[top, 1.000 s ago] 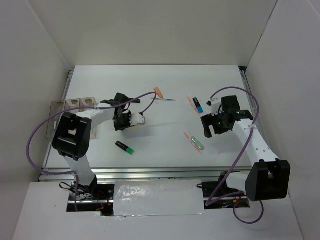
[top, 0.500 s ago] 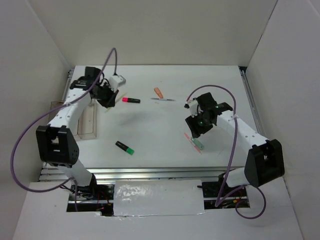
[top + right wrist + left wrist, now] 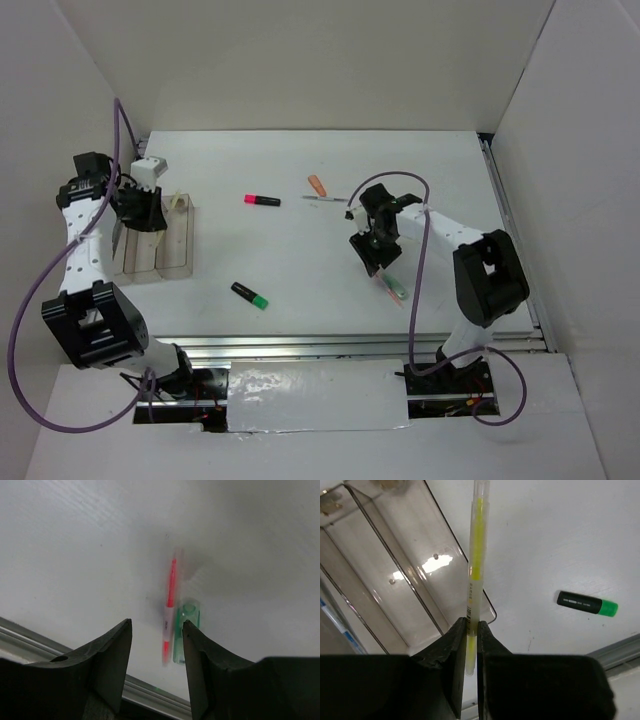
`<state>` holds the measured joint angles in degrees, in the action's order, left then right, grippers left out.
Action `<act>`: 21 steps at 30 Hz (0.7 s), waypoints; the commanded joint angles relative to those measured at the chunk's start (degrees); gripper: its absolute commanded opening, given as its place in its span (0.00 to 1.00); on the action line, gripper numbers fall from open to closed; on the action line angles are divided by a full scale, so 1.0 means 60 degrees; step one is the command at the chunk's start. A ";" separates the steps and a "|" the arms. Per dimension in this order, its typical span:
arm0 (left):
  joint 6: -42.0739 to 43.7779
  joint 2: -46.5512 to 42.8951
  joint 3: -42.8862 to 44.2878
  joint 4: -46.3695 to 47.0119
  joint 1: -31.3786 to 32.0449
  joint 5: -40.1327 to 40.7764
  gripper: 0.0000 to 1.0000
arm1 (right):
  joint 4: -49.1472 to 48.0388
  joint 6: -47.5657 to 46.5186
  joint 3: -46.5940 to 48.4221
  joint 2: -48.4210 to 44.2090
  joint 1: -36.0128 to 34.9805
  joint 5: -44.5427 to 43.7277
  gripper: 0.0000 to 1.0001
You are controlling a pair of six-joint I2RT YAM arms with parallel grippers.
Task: Sort the stationery into containers
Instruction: Pick up the pen from the center of the board.
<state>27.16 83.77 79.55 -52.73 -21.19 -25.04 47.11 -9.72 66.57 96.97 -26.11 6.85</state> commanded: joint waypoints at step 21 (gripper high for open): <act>-0.0250 0.0203 0.0043 0.0365 -0.2371 0.0115 0.00 | -0.0001 0.0023 0.1342 0.2354 -0.0219 -0.0732 0.34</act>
<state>25.47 83.96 78.76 -52.16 -34.87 -24.56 47.64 -9.74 72.77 109.60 -26.87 4.21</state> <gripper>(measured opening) 0.221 0.357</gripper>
